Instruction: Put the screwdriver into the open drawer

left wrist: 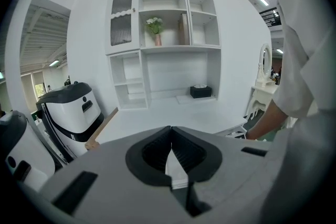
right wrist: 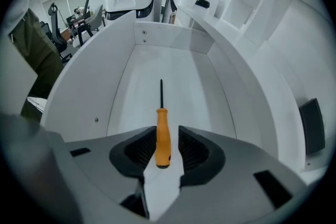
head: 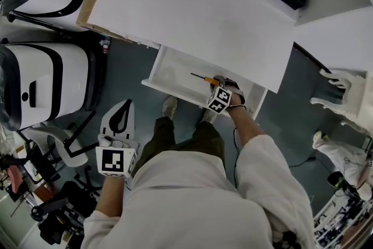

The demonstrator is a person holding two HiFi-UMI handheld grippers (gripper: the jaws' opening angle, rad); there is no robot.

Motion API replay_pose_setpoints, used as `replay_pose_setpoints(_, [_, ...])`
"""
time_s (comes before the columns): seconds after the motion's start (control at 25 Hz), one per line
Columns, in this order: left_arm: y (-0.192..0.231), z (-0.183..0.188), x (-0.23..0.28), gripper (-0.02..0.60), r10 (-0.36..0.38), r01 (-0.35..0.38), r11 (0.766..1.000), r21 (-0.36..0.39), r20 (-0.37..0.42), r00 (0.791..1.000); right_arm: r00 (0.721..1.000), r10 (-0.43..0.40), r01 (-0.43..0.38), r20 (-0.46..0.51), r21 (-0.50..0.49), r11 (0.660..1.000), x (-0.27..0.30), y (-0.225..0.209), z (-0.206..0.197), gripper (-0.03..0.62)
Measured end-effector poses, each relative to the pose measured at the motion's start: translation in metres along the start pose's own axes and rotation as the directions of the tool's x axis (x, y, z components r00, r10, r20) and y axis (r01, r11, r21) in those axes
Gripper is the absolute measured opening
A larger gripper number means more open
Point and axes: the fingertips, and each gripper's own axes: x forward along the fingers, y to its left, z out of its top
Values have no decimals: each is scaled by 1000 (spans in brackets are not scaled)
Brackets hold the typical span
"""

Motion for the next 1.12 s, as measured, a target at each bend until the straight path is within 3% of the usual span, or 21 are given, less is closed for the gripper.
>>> replay_pose_setpoints(0.32, [-5,13,5,5,-43,42,999,10,41,998,991,-88,76,105,111,991,-49,-23,24,117])
replay_pose_setpoints(0.56, [-18,30,19,5,-105,102,994,34,77,991,965,-181,128,191,261,957,-103,-44,34,104])
replay_pose_setpoints(0.8, [-36,47,32,5,-170,164,985,57,113,979,909,-313,179,276,420,890,-166,-60,37,68])
replay_pose_setpoints(1.12, [-58,60,51,5,-246,235,968,93,131,960,806,-485,193,340,624,757,-247,-74,32,37])
